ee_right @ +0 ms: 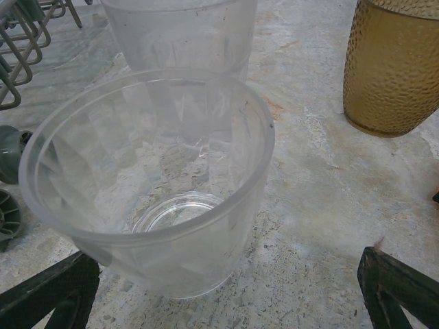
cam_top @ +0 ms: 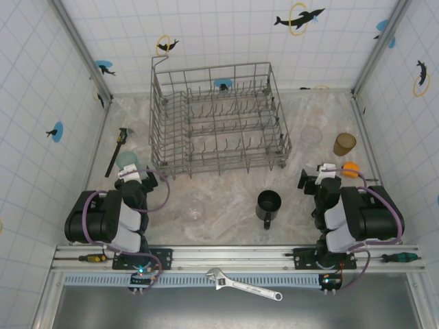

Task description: Load the cups into the dish rack

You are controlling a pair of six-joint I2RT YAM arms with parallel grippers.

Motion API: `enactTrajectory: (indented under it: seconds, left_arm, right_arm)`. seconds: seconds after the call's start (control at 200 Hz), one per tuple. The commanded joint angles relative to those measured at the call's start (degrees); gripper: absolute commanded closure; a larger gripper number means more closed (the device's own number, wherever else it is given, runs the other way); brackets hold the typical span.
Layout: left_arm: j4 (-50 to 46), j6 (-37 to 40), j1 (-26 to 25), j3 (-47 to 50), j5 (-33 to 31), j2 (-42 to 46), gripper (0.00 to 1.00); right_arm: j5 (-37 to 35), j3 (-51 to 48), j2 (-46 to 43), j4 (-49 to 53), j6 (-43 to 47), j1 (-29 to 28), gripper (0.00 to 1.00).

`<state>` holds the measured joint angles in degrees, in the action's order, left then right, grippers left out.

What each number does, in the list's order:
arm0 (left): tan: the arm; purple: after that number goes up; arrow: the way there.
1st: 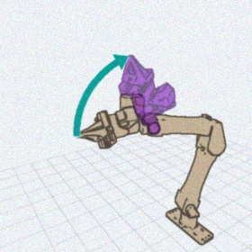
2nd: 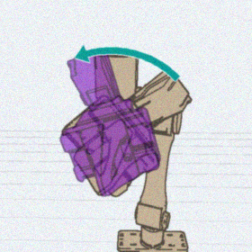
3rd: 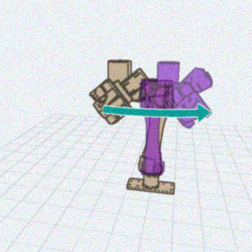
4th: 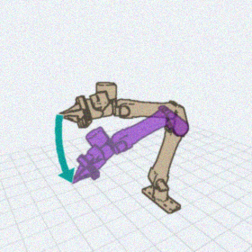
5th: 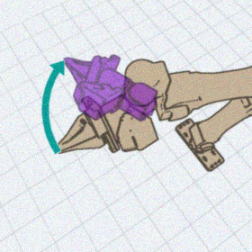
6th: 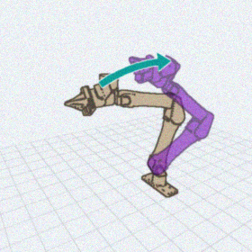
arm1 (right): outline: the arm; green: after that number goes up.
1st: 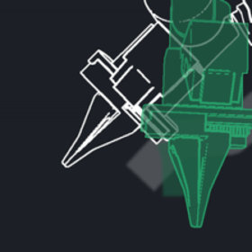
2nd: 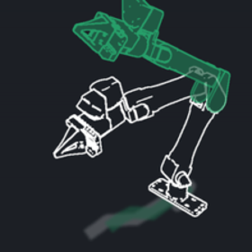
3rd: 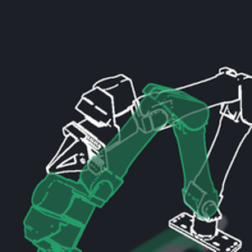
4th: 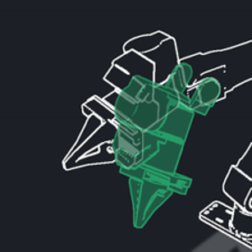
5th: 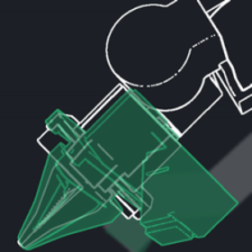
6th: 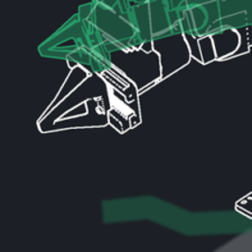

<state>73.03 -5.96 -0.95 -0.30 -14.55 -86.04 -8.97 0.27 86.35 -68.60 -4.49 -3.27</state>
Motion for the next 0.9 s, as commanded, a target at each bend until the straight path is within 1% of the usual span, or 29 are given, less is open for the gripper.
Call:
enactTrajectory:
  seconds: [0.0,0.611,0.696,0.771,0.891]
  left_arm:
    - [2.55,0.73,0.60,1.26,0.58,-0.83,0.02]
    - [2.69,0.81,0.61,1.31,0.46,-0.74,0.02]
    - [3.03,0.94,0.60,1.48,0.34,-0.67,0.02]
    - [4.00,1.02,-0.14,2.00,-1.63,-0.72,0.02]
    - [5.26,1.44,-2.01,2.81,-6.53,0.04,0.02]
  right_arm:
    - [-0.17,-0.19,0.51,-2.99,0.36,0.37,0.00]
    - [-0.28,-0.27,0.40,-3.11,0.44,0.27,0.00]
    - [-1.19,-0.74,0.37,-4.08,0.58,-0.06,0.00]
    - [-1.83,-1.52,0.01,-5.22,1.35,-0.89,0.00]
    - [-4.25,-2.91,-1.23,-6.78,2.68,-2.69,0.00]
